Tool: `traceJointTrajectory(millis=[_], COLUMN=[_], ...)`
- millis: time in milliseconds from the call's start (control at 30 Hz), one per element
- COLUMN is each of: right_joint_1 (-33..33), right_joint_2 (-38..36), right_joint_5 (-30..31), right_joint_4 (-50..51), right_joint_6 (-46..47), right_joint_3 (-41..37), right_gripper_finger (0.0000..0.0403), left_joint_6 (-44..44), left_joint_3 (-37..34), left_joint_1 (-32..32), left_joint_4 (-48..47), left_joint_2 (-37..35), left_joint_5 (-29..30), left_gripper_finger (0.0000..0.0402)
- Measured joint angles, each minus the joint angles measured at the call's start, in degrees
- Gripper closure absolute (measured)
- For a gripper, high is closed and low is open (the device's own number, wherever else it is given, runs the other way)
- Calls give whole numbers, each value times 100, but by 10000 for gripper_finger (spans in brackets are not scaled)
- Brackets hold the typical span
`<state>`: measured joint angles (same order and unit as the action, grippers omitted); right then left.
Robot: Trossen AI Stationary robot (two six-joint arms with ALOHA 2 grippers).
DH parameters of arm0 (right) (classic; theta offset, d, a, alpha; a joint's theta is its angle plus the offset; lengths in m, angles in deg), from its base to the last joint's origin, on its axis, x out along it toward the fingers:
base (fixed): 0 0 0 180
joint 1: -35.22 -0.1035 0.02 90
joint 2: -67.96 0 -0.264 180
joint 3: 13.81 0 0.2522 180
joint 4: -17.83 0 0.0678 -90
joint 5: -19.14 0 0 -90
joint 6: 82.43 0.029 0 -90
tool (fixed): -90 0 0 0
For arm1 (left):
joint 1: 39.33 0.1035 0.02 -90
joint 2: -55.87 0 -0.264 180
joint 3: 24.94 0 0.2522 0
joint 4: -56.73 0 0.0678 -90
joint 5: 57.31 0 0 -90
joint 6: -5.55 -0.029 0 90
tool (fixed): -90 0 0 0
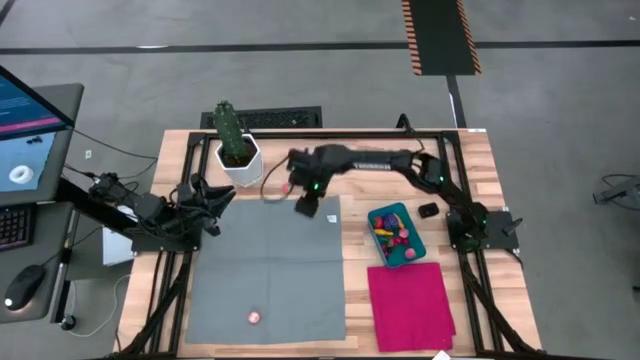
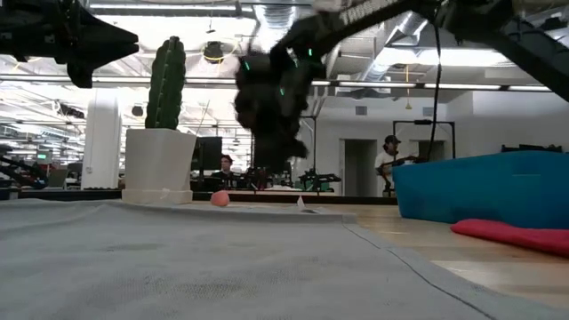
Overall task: Pick and placing Produce into tupperware
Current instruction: Put the pink peach into the blue bin
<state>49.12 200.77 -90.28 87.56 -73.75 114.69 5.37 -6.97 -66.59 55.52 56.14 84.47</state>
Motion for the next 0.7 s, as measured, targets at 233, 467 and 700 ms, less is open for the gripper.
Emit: traceJointTrajectory(millis=[233,467,700], right_joint_1=[-732,-779,-879], right_joint_2=[-775,-2380,-4712], right_joint_5=[-105,-248,-248], right_joint_4=[-626,-739,-2019], right_joint_6=[-1229,-1373,-1203], right_joint_3=[14,-426,-2153], right_gripper_finger=[233,246,253], left_joint_6=[95,473,470], left_joint_3=[0,6,4], left_joint_1=[-2,-2,-2], left_joint_4=[-174,-395,-440], left_joint_2=[0,35,63], left_joint_5=[-350,-228,-570], left_gripper_finger=[315,315,315])
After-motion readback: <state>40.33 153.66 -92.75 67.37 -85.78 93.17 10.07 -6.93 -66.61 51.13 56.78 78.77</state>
